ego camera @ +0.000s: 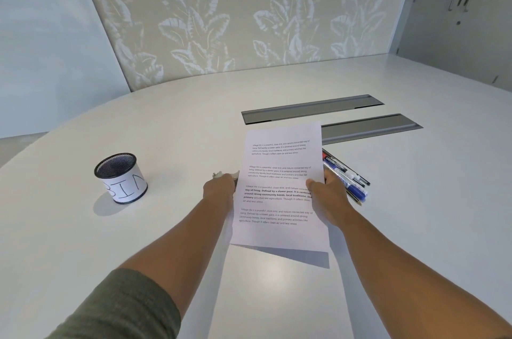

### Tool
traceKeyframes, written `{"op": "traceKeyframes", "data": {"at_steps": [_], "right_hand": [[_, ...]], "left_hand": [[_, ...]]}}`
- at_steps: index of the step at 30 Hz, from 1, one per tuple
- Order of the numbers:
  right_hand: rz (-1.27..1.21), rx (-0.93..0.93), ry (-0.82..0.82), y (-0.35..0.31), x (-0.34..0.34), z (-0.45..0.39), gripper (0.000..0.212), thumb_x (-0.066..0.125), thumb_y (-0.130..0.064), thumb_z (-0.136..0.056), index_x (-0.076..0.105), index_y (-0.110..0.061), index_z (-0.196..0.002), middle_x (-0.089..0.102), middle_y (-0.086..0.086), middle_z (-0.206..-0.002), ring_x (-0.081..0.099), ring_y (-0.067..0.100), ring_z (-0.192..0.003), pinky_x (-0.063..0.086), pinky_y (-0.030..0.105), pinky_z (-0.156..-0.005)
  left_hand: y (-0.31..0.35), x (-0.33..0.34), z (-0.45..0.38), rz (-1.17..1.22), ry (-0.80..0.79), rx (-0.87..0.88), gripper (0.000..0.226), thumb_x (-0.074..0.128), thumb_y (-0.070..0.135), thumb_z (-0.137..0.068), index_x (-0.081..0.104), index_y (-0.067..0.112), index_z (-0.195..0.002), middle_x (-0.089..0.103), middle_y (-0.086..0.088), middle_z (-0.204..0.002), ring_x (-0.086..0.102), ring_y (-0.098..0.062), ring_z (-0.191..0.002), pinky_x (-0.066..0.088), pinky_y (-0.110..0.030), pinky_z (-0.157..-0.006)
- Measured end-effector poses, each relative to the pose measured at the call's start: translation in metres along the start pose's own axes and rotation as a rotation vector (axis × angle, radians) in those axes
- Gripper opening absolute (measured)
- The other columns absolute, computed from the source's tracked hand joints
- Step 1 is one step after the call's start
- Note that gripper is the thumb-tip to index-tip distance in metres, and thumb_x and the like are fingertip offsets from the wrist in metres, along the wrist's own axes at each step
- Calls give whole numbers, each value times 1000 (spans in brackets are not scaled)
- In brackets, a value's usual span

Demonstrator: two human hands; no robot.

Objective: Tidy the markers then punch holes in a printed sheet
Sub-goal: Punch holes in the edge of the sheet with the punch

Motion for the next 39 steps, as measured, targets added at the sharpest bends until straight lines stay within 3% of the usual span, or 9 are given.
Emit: {"op": "traceKeyframes", "data": {"at_steps": [5, 10, 13, 16, 18, 20, 27, 34, 39], "right_hand": [[-87, 19, 2, 1, -4, -4, 37, 43, 17, -91, 62, -12, -104, 78, -3, -89, 76, 12, -78, 58, 22, -59], [-21, 16, 18, -2, -7, -4, 32, 54, 7, -90, 65, -18, -106, 75, 0, -105, 75, 17, -88, 59, 28, -66], [68, 1, 30, -8, -7, 0, 30, 57, 2, -90, 65, -23, -104, 74, -5, -104, 73, 14, -90, 58, 26, -68], [127, -21, 31, -16, -3, 8, 32, 57, 4, -89, 65, -27, -93, 74, -19, -84, 72, 0, -73, 54, 14, -54], [200, -49, 13, -22, 3, 13, 33, 57, 1, -90, 64, -31, -92, 73, -20, -87, 71, 2, -78, 54, 16, -60], [256, -71, -4, -27, 10, 17, 30, 58, -3, -91, 63, -33, -93, 70, -17, -94, 68, 6, -88, 54, 24, -72], [363, -139, -30, -38, 31, 26, 21, 59, -7, -91, 63, -19, -107, 70, -8, -98, 66, 9, -86, 52, 23, -64], [407, -159, -58, -40, 45, 32, 22, 58, -7, -91, 61, -14, -112, 70, 4, -106, 68, 24, -95, 58, 38, -79], [416, -172, -71, -41, 50, 34, 22, 57, -7, -92, 60, -14, -112, 70, 6, -109, 67, 26, -97, 57, 38, -80]], "left_hand": [[9, -7, 7, -37, 28, 71, 25, 44, 14, -91, 52, 21, -68, 60, 0, -76, 64, -27, -98, 52, -37, -100], [13, -27, 7, -199, 48, 96, 41, 57, 35, -89, 67, 8, -117, 60, -14, -126, 61, -26, -104, 52, -35, -94], [22, -36, 6, -222, -10, 131, 40, 60, 34, -87, 67, 4, -112, 64, -12, -104, 54, -26, -85, 48, -30, -81], [32, -49, 11, -238, -12, 160, 17, 55, 19, -85, 65, 7, -91, 62, -11, -89, 55, -25, -80, 52, -34, -92], [36, -59, 13, -253, -9, 169, 11, 51, 12, -86, 61, 8, -83, 61, -9, -86, 57, -25, -79, 52, -35, -93], [37, -65, 14, -264, -32, 172, 12, 50, 10, -88, 62, 8, -87, 61, -7, -86, 59, -24, -83, 52, -36, -93], [43, -91, 23, -374, -71, 194, 15, 51, 8, -92, 61, 6, -103, 64, -9, -103, 60, -20, -95, 51, -32, -90], [48, -111, 37, -480, -65, 225, 28, 50, 4, -92, 62, 0, -118, 66, -13, -117, 65, -21, -109, 49, -29, -84], [51, -115, 45, -561, -81, 257, 27, 48, 3, -93, 64, -2, -115, 63, -10, -104, 61, -18, -94, 47, -22, -68]]}}
Point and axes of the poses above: each hand's wrist, its own z-axis away from the middle knuckle, its own x-axis out of the palm, y = z × x, the point moved 10 cm from there along -z, towards the middle knuckle
